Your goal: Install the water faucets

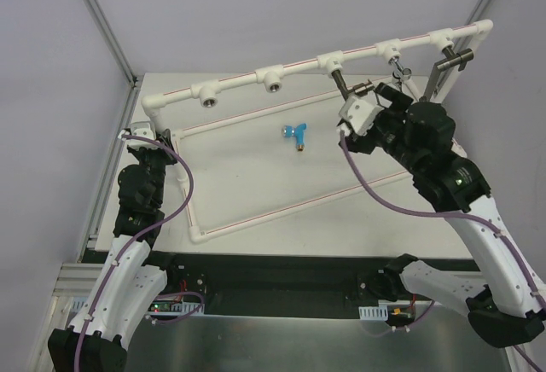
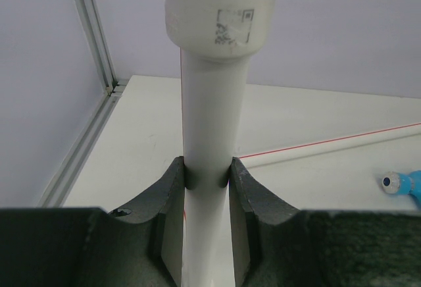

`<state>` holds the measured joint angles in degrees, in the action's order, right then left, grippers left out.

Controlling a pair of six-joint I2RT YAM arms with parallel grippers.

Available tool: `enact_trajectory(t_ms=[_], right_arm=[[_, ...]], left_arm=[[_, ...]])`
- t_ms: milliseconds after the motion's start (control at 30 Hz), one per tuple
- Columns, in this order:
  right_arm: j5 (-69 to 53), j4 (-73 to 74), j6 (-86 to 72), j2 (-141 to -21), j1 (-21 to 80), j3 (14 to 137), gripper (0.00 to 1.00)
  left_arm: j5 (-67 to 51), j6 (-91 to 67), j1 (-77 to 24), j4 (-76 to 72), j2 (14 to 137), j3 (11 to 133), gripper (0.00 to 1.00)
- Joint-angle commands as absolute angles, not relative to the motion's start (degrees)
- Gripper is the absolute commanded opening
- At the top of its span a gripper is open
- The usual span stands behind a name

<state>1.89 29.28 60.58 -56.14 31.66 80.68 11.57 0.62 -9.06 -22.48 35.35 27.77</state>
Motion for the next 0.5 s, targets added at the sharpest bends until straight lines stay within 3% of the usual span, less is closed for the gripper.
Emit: enact_trajectory(t_ms=[0, 267, 467], right_arm=[[11.5, 22.69, 83.38, -56.78, 36.11, 77.26, 0.94], [14.24, 5.55, 100.09, -57.57, 38.41, 66.38, 0.91], [14.24, -4.83, 108.98, -59.41, 38.67, 62.49, 0.82]], left_arm=[[7.12, -1.41, -10.9, -24.79, 35.24, 29.0, 0.0], [7.56, -0.88, -10.9, -24.87, 36.21, 29.0, 0.0], [7.56, -0.79, -10.9, -25.13, 36.74, 28.92, 0.0]])
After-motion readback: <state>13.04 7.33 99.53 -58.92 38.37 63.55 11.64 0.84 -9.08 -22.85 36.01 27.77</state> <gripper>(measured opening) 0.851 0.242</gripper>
